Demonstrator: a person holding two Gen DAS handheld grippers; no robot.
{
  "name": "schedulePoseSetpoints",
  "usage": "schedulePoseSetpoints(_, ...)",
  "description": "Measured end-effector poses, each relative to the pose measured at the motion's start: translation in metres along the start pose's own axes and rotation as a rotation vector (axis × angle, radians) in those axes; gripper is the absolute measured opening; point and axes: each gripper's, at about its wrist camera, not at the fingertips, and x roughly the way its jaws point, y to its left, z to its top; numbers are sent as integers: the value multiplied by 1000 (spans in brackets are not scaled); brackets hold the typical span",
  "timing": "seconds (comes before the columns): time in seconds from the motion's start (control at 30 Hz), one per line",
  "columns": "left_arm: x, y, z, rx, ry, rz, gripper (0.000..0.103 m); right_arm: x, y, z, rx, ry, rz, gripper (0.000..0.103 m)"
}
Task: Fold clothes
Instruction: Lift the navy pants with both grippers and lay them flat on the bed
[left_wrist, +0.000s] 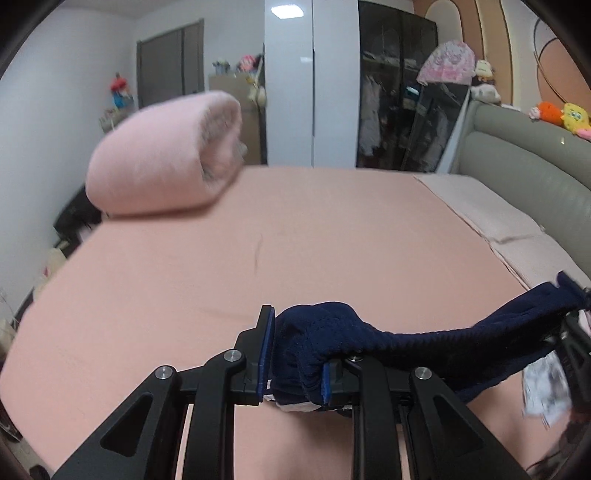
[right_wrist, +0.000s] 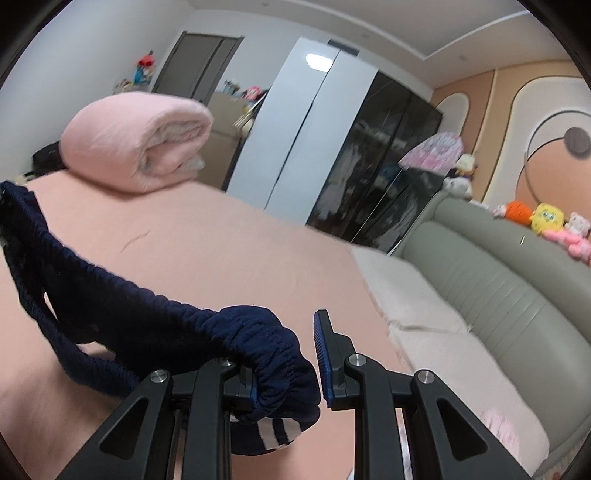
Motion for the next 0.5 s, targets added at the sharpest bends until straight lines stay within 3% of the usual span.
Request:
schedulePoseSetpoints(0.2, -21, -4, -46, 94, 69, -29, 18, -32, 14, -47, -24, 58, 14, 22)
schedulePoseSetpoints(0.5, -30, -6, -102, 122, 194, -45, 18, -59, 24, -99, -1, 174, 88, 22)
